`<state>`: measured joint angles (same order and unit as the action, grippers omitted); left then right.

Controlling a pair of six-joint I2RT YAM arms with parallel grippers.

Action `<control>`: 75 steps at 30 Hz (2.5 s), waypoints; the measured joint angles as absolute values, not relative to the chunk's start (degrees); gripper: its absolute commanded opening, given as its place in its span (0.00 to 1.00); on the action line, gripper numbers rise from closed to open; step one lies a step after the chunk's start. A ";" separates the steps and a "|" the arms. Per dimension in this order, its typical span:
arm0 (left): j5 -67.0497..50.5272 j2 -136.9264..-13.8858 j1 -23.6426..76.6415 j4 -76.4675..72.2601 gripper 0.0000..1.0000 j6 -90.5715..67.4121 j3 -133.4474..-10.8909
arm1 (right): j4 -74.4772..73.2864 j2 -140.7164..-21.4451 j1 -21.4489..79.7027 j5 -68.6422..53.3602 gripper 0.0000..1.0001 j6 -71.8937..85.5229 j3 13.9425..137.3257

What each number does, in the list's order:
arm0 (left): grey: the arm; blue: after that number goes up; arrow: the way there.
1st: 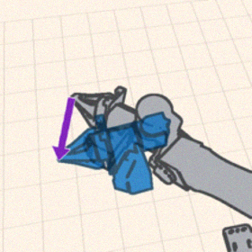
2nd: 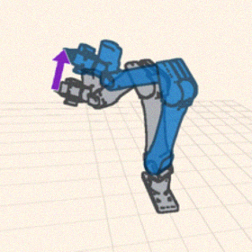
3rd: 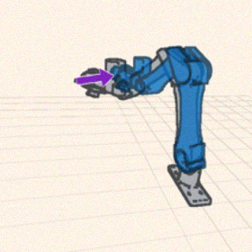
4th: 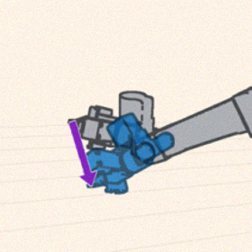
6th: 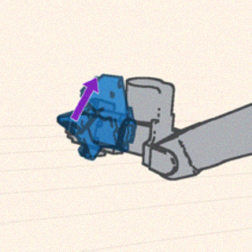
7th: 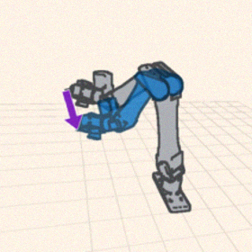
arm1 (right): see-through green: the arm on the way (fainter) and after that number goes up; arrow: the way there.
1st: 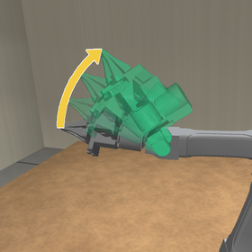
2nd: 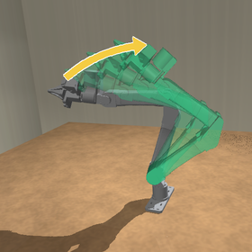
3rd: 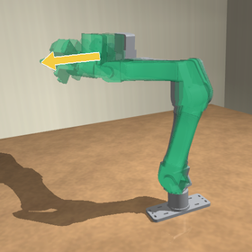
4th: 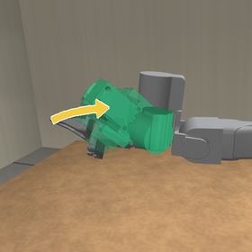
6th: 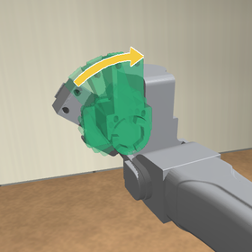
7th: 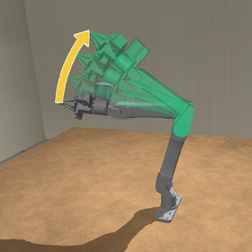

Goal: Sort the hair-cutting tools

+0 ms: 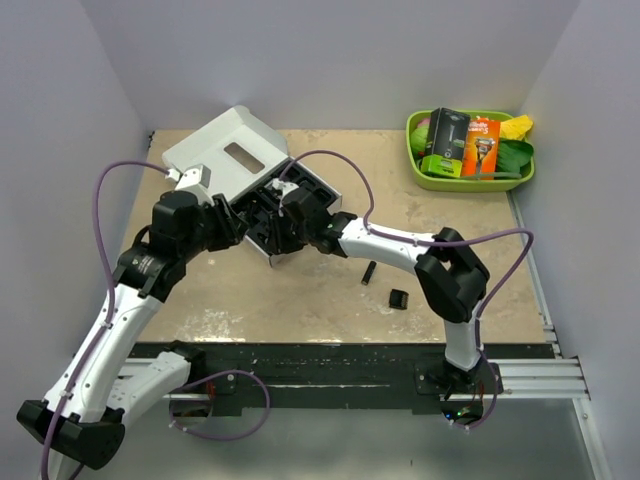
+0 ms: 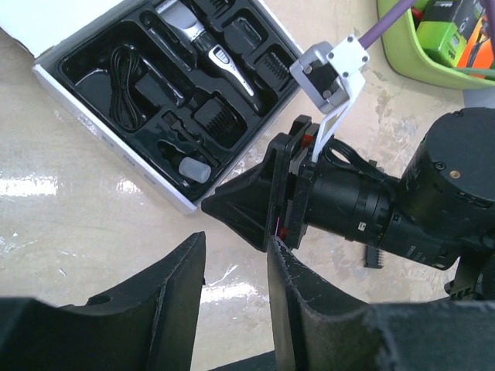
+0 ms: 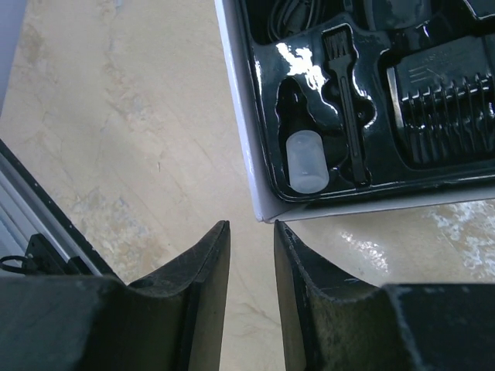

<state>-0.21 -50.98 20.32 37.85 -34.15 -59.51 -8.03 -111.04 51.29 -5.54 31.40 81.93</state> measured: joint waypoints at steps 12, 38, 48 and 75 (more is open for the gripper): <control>-0.75 -51.90 20.32 36.95 0.42 -32.64 -58.94 | -7.99 -114.28 51.37 -4.19 0.33 31.51 84.64; -0.21 -52.84 20.32 36.93 0.43 -30.83 -58.94 | -5.87 -118.45 51.48 -2.70 0.34 31.55 86.46; -0.23 -53.41 20.32 36.36 0.43 -30.85 -58.74 | -7.92 -116.77 51.51 -2.74 0.36 31.46 86.46; -0.23 -53.39 20.32 35.97 0.43 -30.79 -58.48 | -19.62 -119.50 51.70 6.37 0.29 23.29 96.79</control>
